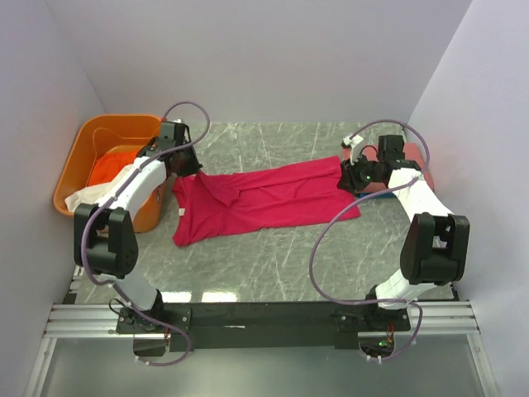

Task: Fold and stack the t-shirts
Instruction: Fold the tshirt

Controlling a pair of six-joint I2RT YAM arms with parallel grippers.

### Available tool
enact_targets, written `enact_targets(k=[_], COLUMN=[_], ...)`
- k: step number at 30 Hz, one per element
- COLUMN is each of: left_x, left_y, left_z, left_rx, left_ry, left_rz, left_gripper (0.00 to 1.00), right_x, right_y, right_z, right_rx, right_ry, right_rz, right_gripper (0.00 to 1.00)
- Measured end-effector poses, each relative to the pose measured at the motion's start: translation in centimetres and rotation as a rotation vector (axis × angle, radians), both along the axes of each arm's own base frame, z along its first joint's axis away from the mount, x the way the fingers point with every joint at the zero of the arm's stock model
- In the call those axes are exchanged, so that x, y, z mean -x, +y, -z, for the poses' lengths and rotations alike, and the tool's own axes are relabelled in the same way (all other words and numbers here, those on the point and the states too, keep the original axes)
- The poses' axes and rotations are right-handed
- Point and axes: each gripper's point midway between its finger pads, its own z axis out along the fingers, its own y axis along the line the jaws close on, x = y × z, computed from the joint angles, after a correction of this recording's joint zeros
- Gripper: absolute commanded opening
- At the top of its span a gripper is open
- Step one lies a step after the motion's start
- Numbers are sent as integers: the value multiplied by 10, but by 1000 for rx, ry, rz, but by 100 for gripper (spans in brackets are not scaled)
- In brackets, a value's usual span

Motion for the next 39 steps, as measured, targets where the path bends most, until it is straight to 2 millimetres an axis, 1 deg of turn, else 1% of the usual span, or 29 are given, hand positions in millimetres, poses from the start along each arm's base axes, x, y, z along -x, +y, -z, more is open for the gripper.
enact_targets(k=[6,15,26,33,39], left_x=[-10,-27,-41,-49,-56], left_y=[-16,-31,-38,-41,-44], left_z=[2,1,22,28,38], left_rx=[8,12,8,8,7], left_ry=[-2,-18,27,46,66], left_rz=[143,265,323,347,361], left_gripper=[0,0,0,0,0], right_x=[1,2,3,3,3], right_y=[1,2,3,3,4], right_z=[1,1,1,1,1], right_rx=[-5,-11,-15,-15,-15], right_ry=[5,5,8,8,9], right_rz=[-3,-8,-11,-11,-13], right_gripper=[39,39,39,39,39])
